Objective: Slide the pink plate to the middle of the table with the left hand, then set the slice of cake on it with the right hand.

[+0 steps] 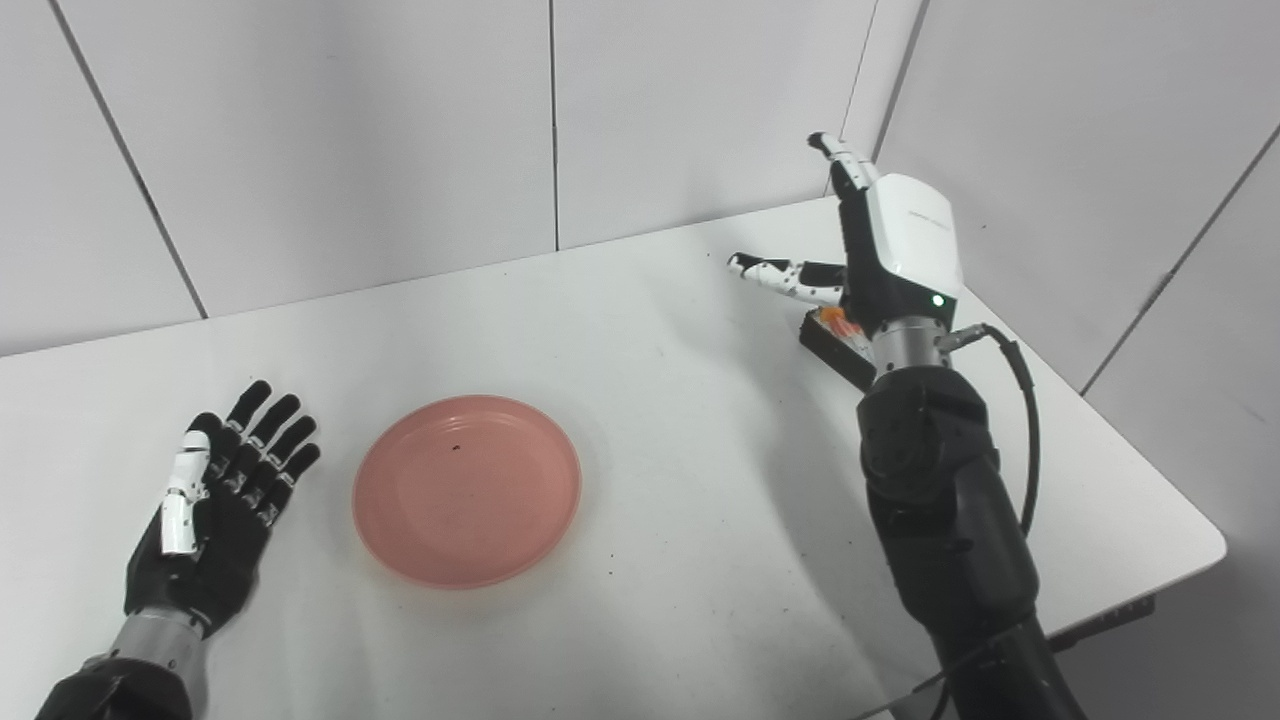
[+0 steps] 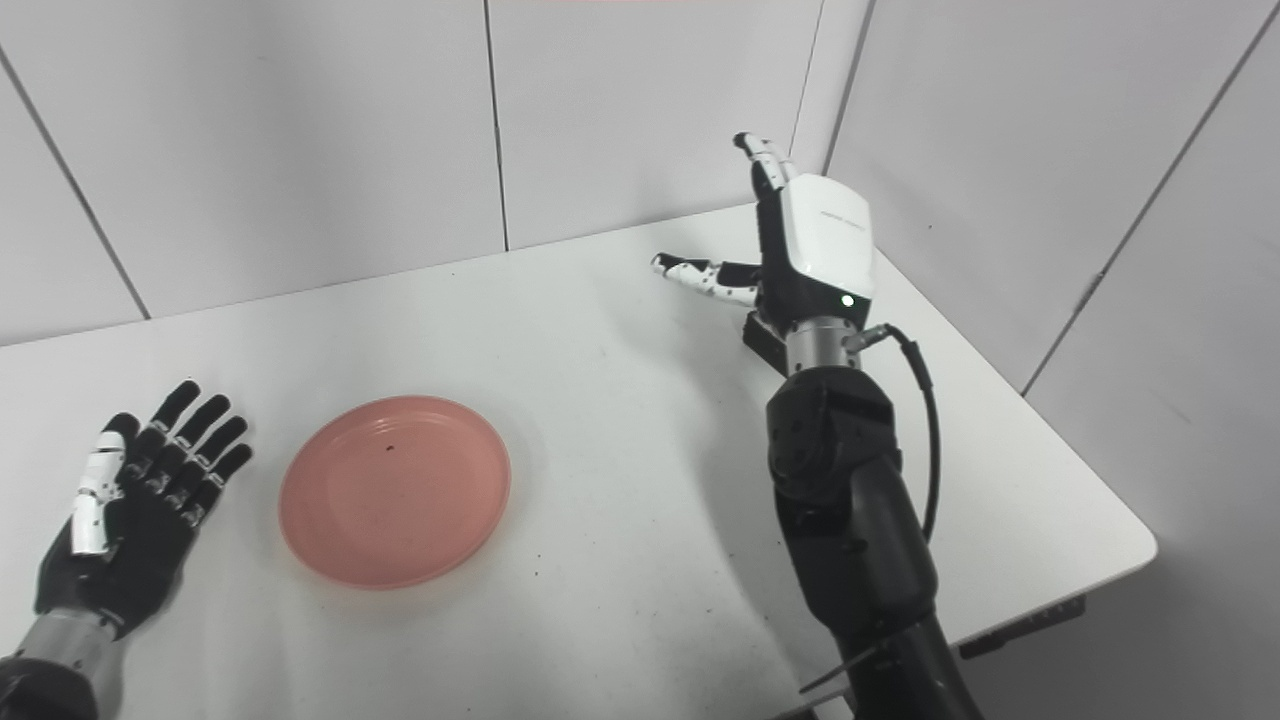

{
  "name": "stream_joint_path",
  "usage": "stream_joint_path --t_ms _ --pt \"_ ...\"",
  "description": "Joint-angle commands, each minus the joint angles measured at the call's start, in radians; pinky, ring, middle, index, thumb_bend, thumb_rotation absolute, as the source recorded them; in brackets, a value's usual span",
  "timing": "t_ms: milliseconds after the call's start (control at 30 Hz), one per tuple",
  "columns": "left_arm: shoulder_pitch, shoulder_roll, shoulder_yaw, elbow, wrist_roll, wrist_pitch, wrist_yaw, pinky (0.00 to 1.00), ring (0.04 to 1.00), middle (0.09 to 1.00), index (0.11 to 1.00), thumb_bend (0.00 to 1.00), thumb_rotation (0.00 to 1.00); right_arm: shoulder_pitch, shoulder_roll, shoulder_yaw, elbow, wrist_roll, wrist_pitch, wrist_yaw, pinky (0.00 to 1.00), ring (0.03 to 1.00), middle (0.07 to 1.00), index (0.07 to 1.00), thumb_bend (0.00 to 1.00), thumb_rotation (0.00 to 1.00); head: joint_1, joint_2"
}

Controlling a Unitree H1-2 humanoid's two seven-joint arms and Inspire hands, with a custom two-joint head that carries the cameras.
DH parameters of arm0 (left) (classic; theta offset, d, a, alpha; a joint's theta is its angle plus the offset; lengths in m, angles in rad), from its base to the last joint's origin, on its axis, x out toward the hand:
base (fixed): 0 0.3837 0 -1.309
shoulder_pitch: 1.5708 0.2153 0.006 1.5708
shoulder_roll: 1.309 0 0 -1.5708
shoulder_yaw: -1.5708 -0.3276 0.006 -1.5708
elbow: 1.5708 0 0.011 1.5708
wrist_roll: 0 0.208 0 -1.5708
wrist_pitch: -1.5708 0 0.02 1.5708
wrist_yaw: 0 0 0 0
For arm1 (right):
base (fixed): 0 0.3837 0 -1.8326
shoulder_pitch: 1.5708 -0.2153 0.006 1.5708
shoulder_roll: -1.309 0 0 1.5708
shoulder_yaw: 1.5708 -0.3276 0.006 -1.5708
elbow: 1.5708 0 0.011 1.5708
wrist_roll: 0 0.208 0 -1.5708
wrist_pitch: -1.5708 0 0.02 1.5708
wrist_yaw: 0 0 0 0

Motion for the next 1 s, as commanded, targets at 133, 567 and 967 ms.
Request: stream_joint_path --t_ms 133,567,967 --pt "0.025 0.018 0.01 0.047 0.006 0.05 0.022 0.96 0.928 0.939 0.937 0.35 1.0 -0.033 -0.036 -0.061 -0.003 -0.069 0.003 0.047 0.53 0.78 0.888 0.865 0.84 0.47 -0.014 -0.01" --pt "0.023 0.02 0.024 0.051 0.006 0.062 0.028 0.95 0.921 0.932 0.927 0.34 1.0 -0.021 -0.073 -0.074 0.076 -0.029 0.0 0.093 0.56 0.777 0.872 0.857 0.84 0.45 -0.022 -0.012" --pt "0.028 0.026 0.017 0.039 0.015 0.064 0.028 0.95 0.92 0.932 0.929 0.34 1.0 -0.057 -0.137 0.012 0.253 0.044 -0.01 0.055 0.6 0.799 0.872 0.847 0.86 0.51 -0.028 -0.004"
